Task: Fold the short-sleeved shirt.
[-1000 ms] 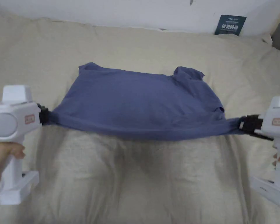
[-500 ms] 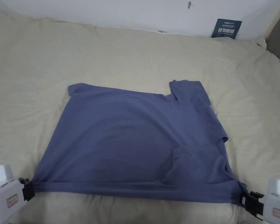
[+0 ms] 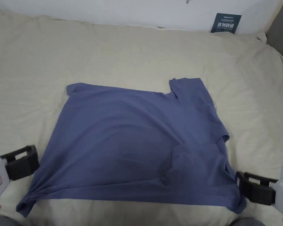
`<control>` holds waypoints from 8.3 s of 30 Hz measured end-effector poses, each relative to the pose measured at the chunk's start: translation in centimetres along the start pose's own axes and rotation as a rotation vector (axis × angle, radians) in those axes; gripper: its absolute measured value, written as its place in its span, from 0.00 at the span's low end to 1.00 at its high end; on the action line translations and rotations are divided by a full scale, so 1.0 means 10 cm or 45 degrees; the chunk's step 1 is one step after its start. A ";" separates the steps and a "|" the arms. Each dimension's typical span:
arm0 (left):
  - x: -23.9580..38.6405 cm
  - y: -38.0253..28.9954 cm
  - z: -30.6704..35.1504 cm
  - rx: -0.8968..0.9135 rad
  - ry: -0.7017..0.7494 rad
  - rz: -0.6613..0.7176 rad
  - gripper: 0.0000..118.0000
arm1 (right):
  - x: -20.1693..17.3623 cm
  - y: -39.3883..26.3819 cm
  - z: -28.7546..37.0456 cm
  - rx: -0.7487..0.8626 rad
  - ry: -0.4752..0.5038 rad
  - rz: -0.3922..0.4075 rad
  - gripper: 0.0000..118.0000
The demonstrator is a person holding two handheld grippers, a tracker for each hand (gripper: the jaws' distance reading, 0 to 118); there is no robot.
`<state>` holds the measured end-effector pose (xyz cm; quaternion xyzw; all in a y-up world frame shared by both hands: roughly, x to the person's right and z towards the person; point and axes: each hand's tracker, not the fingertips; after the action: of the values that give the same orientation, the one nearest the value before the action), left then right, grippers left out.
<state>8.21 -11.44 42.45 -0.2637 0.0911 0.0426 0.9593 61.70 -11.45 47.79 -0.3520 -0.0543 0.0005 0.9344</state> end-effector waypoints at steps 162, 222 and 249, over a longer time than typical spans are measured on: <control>0.42 0.57 -1.65 -0.499 -0.083 -0.058 0.99 | -0.66 0.48 0.01 0.329 0.004 -0.083 0.01; -0.42 -0.09 -0.75 -0.663 -0.040 0.004 0.93 | 0.16 0.07 -0.71 -0.508 -0.016 -0.188 0.77; 0.85 0.58 0.03 0.349 -0.159 -0.230 0.00 | -0.86 0.93 0.38 0.611 0.034 -0.072 0.01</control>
<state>15.82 -5.99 38.14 -0.1346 0.0122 -0.0404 0.9900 53.14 -2.33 43.67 -0.1181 -0.0502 -0.0174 0.9916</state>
